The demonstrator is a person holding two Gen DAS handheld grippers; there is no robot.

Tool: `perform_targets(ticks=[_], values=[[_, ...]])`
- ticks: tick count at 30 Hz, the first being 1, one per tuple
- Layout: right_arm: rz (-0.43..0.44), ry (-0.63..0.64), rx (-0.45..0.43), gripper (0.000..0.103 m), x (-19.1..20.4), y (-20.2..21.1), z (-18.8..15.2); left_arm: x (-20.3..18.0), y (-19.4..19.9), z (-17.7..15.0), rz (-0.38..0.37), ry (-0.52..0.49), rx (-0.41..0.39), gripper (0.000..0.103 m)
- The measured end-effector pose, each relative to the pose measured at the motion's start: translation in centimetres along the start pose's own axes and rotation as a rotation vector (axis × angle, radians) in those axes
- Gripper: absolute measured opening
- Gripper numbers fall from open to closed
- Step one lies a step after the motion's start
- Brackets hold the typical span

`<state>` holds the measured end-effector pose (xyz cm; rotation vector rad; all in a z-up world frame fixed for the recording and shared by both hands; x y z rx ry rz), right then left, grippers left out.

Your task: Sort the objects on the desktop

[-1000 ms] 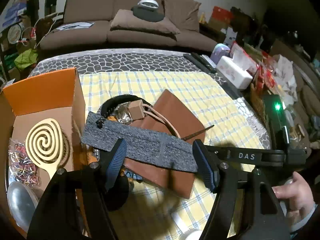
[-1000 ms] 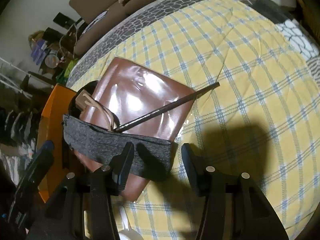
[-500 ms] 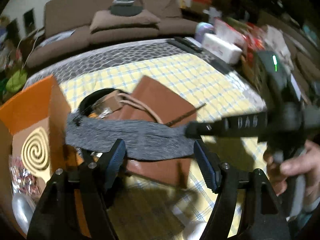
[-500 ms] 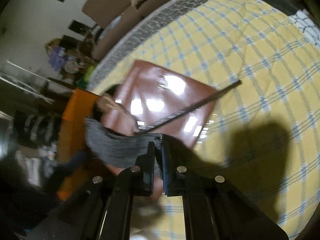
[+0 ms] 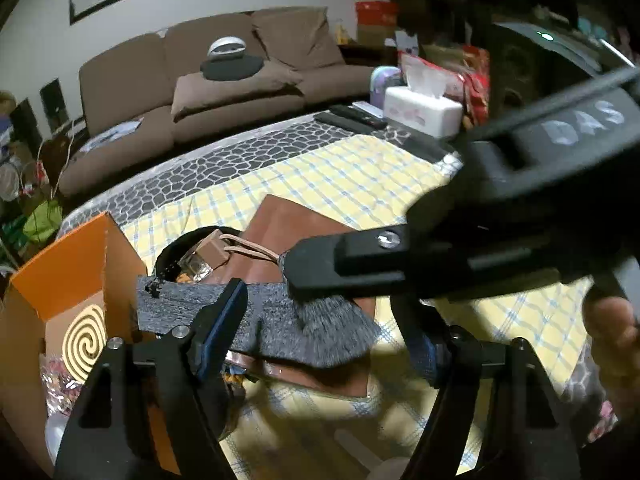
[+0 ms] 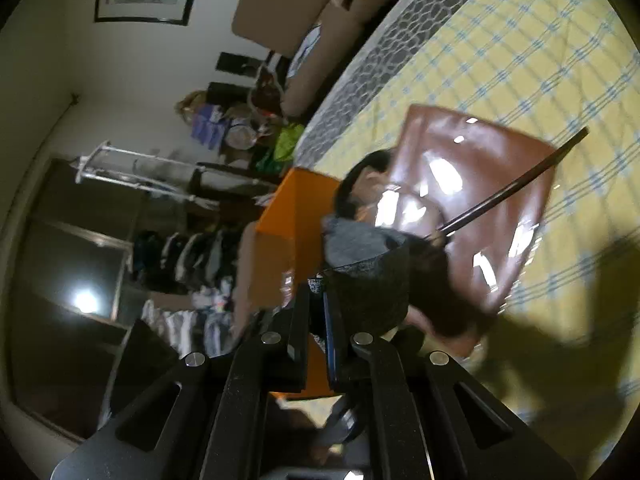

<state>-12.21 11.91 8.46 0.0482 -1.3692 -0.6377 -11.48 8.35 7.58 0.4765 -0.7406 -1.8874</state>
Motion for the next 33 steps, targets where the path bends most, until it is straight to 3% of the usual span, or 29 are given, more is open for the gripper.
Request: perform_targets(ticks=[2,3,8,12,16,19,21,23,28,33], values=[[0.005,0.015,0.006,0.005,0.6,-0.1,-0.2,0.9,0.1,0.0,-0.062,0.065,0.022,0.011],[0.003,0.023,0.006,0.006,0.8,-0.1,-0.2,1.5,0.1,0.0,-0.084,0.102,0.033,0.008],[-0.038,0.057,-0.010,0.015,1.3,0.0,0.2,3.8,0.5,0.3,-0.135,0.238,0.052,0.006],[-0.125,0.085,-0.075,0.036,0.8,1.2,0.9,6.7,2.1,1.0,-0.204,0.380,0.019,0.006],[-0.315,0.161,-0.106,0.036,-0.2,1.5,1.2,9.7,4.3,1.8,-0.242,0.467,-0.045,0.006],[-0.406,0.256,-0.070,0.037,0.1,-0.1,0.6,11.8,5.6,2.2,-0.256,0.515,-0.083,0.006],[-0.424,0.312,-0.041,0.049,0.7,-1.5,-0.1,12.8,6.7,2.6,-0.275,0.543,-0.109,0.006],[-0.432,0.394,-0.016,0.054,1.8,-3.4,-1.1,13.6,7.7,2.9,-0.292,0.568,-0.137,0.006],[-0.401,0.504,0.004,0.055,4.7,-7.7,-3.1,14.5,10.0,3.9,-0.354,0.613,-0.207,0.006],[-0.381,0.563,-0.063,0.055,7.5,-9.6,-4.2,15.7,12.1,4.4,-0.393,0.653,-0.272,0.006]])
Point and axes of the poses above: each gripper's, at about its wrist camera, not at the fingertips, and y roughly against the way its jaws point, x to its left, z to its top, the point moved 4 cm from there along -y, roughly the way its jaws point, and after that the axes turned 1 degree about y, right-handed, at the moved point
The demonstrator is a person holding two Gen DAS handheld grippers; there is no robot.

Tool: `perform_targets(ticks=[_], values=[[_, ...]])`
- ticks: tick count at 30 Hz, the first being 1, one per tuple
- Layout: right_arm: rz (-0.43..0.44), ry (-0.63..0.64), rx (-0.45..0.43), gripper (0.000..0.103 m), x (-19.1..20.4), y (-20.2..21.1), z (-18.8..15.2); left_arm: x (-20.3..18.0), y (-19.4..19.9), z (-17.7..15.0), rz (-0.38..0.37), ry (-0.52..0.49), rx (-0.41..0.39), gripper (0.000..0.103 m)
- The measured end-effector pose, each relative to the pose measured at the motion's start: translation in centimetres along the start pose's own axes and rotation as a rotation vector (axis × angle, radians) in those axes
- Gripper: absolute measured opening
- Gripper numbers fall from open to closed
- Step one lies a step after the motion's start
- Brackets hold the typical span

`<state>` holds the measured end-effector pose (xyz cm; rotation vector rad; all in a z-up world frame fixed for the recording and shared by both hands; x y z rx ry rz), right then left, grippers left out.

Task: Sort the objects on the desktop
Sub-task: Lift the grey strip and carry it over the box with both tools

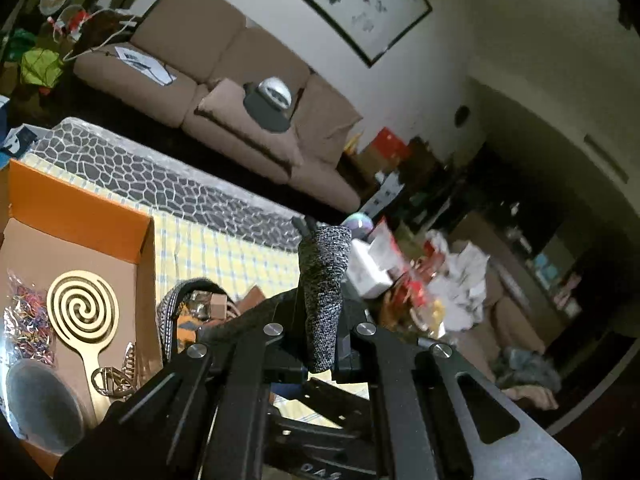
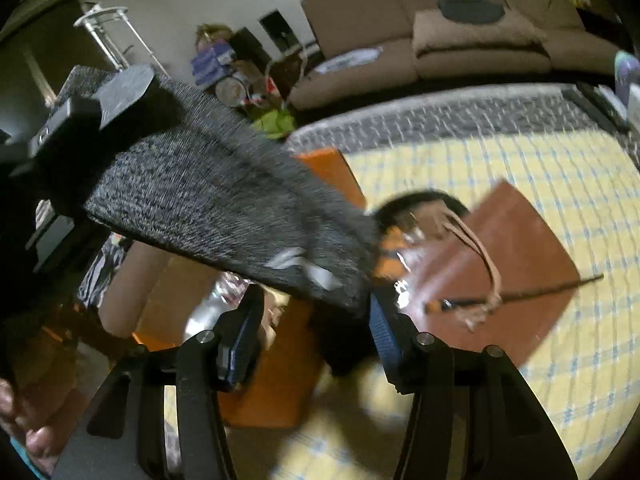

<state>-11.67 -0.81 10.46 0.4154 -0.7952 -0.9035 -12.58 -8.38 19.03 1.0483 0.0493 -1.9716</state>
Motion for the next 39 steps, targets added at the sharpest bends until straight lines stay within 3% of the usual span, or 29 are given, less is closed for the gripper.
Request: perform_targets(ticks=[5,7,9,14,17,28,32,37,39], values=[[-0.077,0.035,-0.105,0.056,1.5,0.3,1.5,1.2,2.2,1.2,-0.051,0.051,-0.020,0.006],[-0.073,0.004,-0.110,0.051,1.5,0.0,2.1,2.1,3.1,1.5,-0.066,0.068,-0.026,0.006],[-0.008,-0.063,-0.101,0.030,1.4,-0.5,2.7,2.9,3.9,1.9,-0.068,0.070,-0.029,0.006],[0.176,-0.198,-0.072,0.021,2.4,-2.2,3.6,5.4,5.8,2.3,-0.022,0.068,-0.030,0.006],[0.222,-0.199,-0.037,0.020,3.6,-3.4,3.6,7.5,6.3,2.1,0.010,0.092,-0.017,0.006],[0.073,-0.119,0.194,0.021,4.2,-7.4,0.3,13.7,4.1,-0.5,0.152,0.196,0.136,0.006],[0.062,-0.051,0.254,0.021,5.1,-7.9,-0.5,13.4,3.3,-1.6,0.179,0.174,0.178,0.007],[0.033,0.064,0.337,0.023,5.9,-7.9,-1.7,13.5,0.9,-3.5,0.266,0.117,0.271,0.007],[0.039,0.114,0.375,0.033,6.1,-7.5,-2.5,13.6,0.0,-4.3,0.294,0.100,0.305,0.007]])
Point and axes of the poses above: each gripper's, at about its wrist camera, not at the fingertips, and y roughly against the way its jaws point, x to its left, z to its top, the point moved 4 cm from there along -y, roughly the way its jaws point, and after that the axes turned 1 degree about y, right-handed, at the moved point
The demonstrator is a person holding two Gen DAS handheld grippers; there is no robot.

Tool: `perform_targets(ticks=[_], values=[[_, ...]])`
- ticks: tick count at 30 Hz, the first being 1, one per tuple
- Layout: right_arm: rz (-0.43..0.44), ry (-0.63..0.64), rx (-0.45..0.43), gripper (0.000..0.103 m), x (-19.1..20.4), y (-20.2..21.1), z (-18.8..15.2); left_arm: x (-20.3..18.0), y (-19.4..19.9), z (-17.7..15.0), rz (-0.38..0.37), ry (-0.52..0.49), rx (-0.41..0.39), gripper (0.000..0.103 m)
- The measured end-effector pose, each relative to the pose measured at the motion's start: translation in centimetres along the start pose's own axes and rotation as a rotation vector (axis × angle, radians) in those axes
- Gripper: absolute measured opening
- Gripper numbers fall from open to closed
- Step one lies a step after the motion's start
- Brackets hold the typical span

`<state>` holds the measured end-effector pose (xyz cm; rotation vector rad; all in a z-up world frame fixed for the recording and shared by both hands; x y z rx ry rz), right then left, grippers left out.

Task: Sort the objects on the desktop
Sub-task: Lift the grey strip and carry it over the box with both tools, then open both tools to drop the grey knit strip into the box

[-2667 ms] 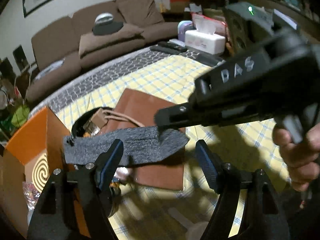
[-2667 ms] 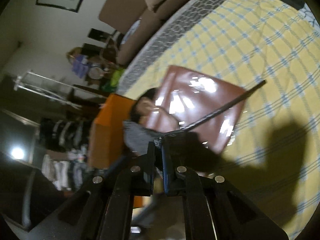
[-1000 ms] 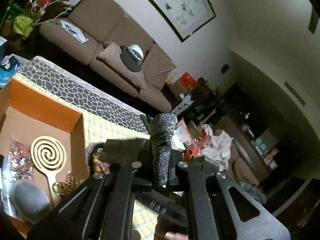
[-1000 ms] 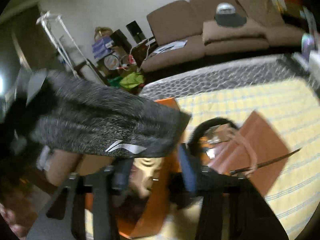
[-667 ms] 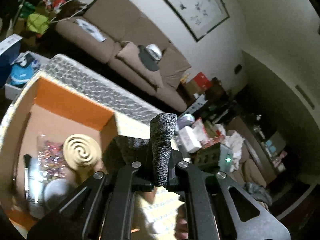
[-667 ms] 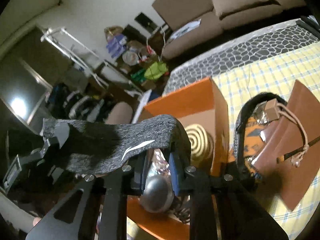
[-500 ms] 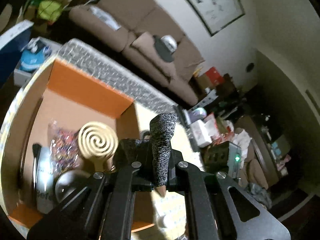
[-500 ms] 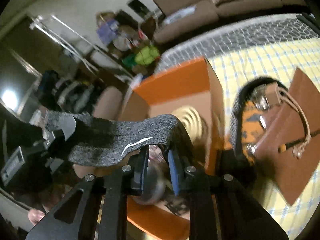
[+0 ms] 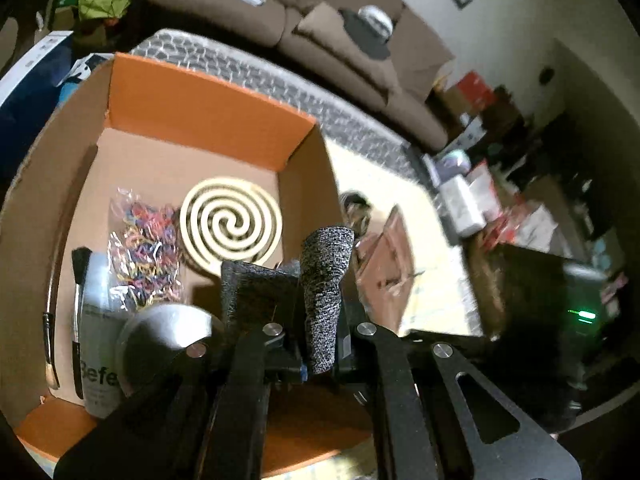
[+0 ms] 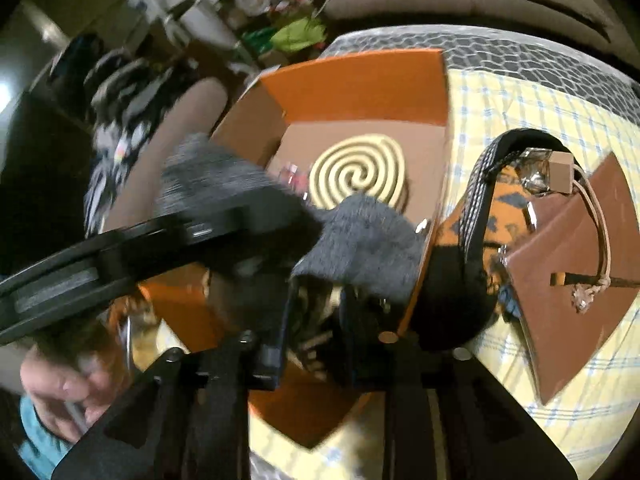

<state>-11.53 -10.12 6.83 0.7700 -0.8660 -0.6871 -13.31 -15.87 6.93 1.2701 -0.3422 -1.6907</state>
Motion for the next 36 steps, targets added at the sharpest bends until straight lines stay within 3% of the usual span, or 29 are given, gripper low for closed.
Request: perform_targets(ticks=[2,4,7,9,12,13,16,18,22,27,31,36], values=[[0.007,0.042,0.016,0.032,0.2,0.6,-0.7,-0.3,-0.9,-0.5,0.035,-0.026,0.023,0.007],[0.012,0.061,0.024,0.038,0.0,1.5,-1.3,-0.9,-1.7,-1.0,0.069,-0.060,0.042,0.007],[0.046,0.039,-0.016,0.039,-0.7,3.3,-1.4,-1.8,-2.5,-1.6,0.109,-0.109,0.069,0.007],[0.019,0.011,-0.055,0.045,-2.0,4.8,-1.4,-2.5,-3.1,-2.2,0.142,-0.141,0.091,0.009],[0.008,-0.046,-0.096,0.047,-4.1,6.3,-1.3,-3.1,-4.0,-3.1,0.180,-0.173,0.130,0.022],[0.004,-0.068,-0.110,0.047,-4.9,6.7,-1.4,-3.3,-4.2,-3.3,0.178,-0.173,0.143,0.032],[-0.009,-0.144,-0.152,0.047,-7.5,7.9,-1.3,-3.5,-4.4,-3.8,0.196,-0.165,0.157,0.039],[-0.009,-0.184,-0.166,0.047,-8.6,8.5,-1.4,-3.1,-4.1,-3.6,0.181,-0.127,0.162,0.045],[-0.026,-0.241,-0.185,0.047,-10.5,9.5,-1.7,-2.5,-2.0,-2.3,0.080,-0.037,0.101,0.063],[-0.034,-0.243,-0.199,0.050,-11.0,10.2,-1.8,-2.6,0.4,-1.2,0.035,-0.013,0.003,0.071],[-0.066,-0.250,-0.195,0.060,-11.9,10.2,-2.4,-3.6,0.3,-1.1,0.048,-0.056,-0.021,0.079],[-0.116,-0.288,-0.198,0.080,-13.7,10.2,-2.8,-7.1,0.0,-1.8,0.040,-0.189,-0.030,0.099]])
Point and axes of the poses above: each gripper's, at about its wrist camera, not at the fingertips, and y roughly against the way its jaws point, x to its left, z to its top, the point moved 4 cm from there along -y, roughly the way its jaws point, and after that the axes turned 1 degree about y, right-handed, at the moved point
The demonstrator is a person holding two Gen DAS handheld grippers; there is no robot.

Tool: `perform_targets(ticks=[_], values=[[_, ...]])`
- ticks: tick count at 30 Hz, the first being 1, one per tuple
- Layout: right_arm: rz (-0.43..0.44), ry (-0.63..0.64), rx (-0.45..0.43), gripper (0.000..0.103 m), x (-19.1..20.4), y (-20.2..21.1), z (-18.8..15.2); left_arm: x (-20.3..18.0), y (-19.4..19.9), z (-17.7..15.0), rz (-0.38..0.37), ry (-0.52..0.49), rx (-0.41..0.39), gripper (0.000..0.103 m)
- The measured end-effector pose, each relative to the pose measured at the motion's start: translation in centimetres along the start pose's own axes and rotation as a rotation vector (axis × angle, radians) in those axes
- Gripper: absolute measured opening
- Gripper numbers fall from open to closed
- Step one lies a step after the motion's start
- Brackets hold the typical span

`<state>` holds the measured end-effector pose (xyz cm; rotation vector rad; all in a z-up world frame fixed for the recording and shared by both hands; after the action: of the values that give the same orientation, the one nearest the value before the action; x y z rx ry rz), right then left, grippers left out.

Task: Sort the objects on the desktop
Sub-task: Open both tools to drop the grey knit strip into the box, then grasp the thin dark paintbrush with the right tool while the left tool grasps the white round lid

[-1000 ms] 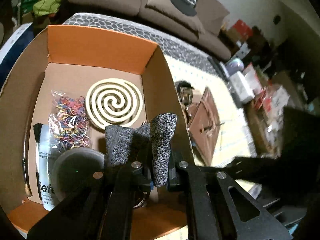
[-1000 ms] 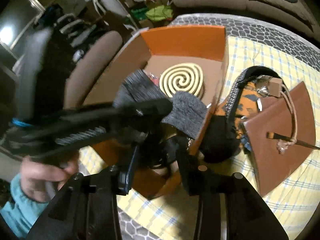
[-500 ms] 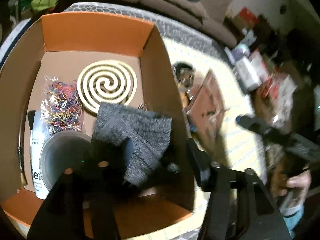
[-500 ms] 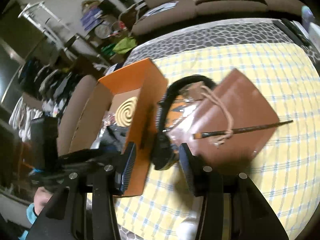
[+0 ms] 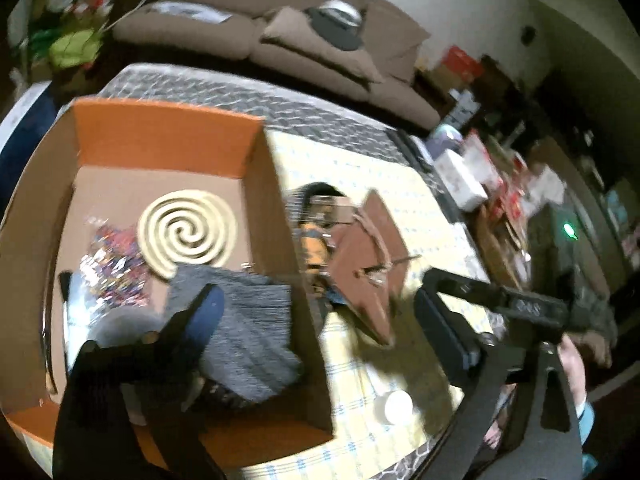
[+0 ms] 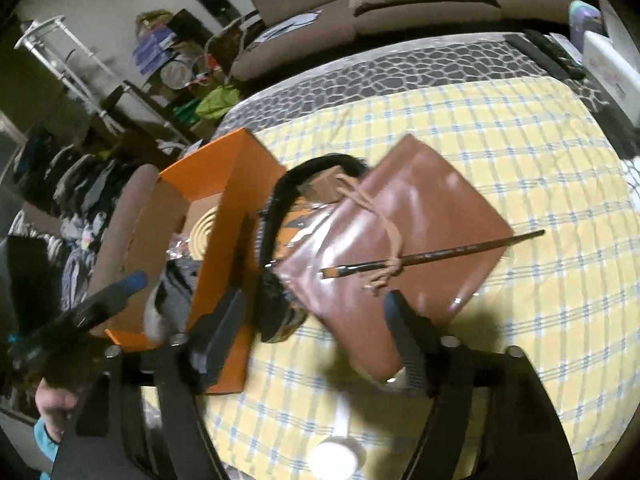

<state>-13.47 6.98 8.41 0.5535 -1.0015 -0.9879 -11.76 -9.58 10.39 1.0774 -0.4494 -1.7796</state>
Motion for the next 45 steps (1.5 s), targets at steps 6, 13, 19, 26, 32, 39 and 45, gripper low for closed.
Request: perform_targets(ticks=[6,13,19,26,32,39,45], values=[[-0.061,-0.069,-0.038,0.084,-3.0,0.7,0.4,-5.7,-1.3,-2.2,-0.049,-0.183,0.049,0.101],[-0.115,-0.171,-0.094,0.085,-6.6,1.9,1.4,-10.5,-4.0,-7.2,-0.064,-0.391,0.177,0.101],[-0.134,-0.198,-0.096,0.086,-8.0,1.7,1.7,-12.6,-6.7,-11.2,-0.068,-0.491,0.265,0.101],[-0.137,-0.244,-0.089,0.086,-9.8,0.8,1.4,-13.5,-9.6,-13.9,-0.004,-0.585,0.283,0.091],[-0.087,-0.344,-0.106,0.082,-12.0,-0.4,1.2,-12.3,-11.7,-14.5,0.046,-0.595,0.313,0.051],[0.050,-0.558,-0.120,0.055,-15.4,-2.6,0.8,-11.6,-11.8,-13.9,0.029,-0.565,0.316,0.021],[0.104,-0.679,-0.205,0.054,-17.8,-2.3,0.8,-11.0,-11.5,-12.9,0.011,-0.521,0.311,0.007]])
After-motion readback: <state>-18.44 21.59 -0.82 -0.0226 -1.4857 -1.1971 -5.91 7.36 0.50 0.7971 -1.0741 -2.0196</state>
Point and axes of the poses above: each gripper's, at about its wrist camera, not at the fingertips, and y roughly against the way its jaws point, x to its left, z to its top, the point moved 4 cm from there along -y, roughly the way its jaws point, and after that the axes turned 1 degree about y, right-handed, at the moved point
